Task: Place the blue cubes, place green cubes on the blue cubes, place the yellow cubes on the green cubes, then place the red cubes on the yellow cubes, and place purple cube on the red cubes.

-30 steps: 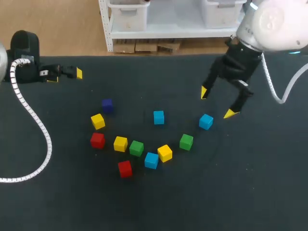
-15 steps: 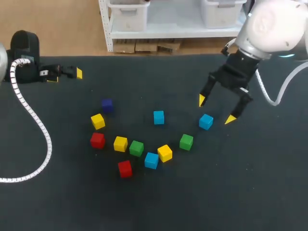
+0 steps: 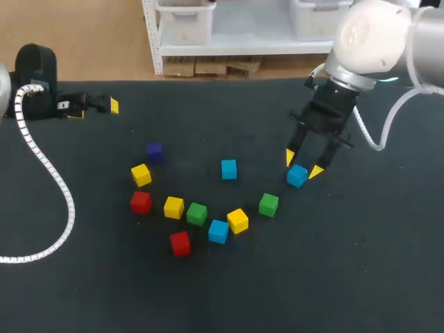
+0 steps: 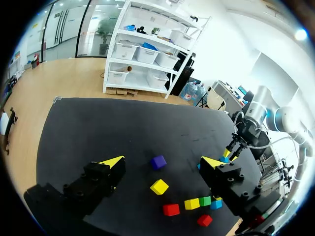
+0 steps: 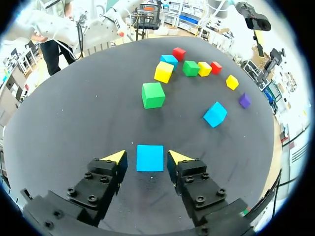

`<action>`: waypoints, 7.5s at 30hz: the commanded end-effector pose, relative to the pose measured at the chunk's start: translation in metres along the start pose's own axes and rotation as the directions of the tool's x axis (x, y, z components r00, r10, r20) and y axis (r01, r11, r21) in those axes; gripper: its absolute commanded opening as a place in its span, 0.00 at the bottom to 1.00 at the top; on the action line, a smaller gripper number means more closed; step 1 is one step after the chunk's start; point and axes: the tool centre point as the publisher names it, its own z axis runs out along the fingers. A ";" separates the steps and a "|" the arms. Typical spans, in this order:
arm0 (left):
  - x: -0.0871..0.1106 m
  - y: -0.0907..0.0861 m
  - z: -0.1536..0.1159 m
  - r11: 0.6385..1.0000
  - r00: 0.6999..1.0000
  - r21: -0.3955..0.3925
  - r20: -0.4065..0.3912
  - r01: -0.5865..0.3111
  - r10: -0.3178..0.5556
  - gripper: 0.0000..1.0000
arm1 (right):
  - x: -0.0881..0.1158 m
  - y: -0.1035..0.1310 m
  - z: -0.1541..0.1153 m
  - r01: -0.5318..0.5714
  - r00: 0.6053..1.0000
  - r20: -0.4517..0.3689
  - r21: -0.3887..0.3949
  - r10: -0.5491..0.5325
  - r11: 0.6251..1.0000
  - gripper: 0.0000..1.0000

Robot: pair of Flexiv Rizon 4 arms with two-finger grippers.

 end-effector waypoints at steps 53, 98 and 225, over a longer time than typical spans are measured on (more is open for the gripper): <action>0.000 0.000 0.000 1.000 1.000 0.001 0.001 0.000 0.000 1.00 | -0.035 -0.052 0.006 -0.710 0.653 0.081 0.413 0.753 0.570 0.00; 0.000 0.000 0.000 1.000 1.000 0.001 0.001 0.000 0.000 1.00 | -0.034 -0.083 0.030 -0.740 0.615 0.062 0.390 0.786 0.548 0.00; -0.005 -0.014 -0.014 0.969 0.971 0.065 0.009 -0.238 0.238 1.00 | -0.028 0.021 -0.045 -0.711 0.697 0.189 0.310 0.692 0.631 1.00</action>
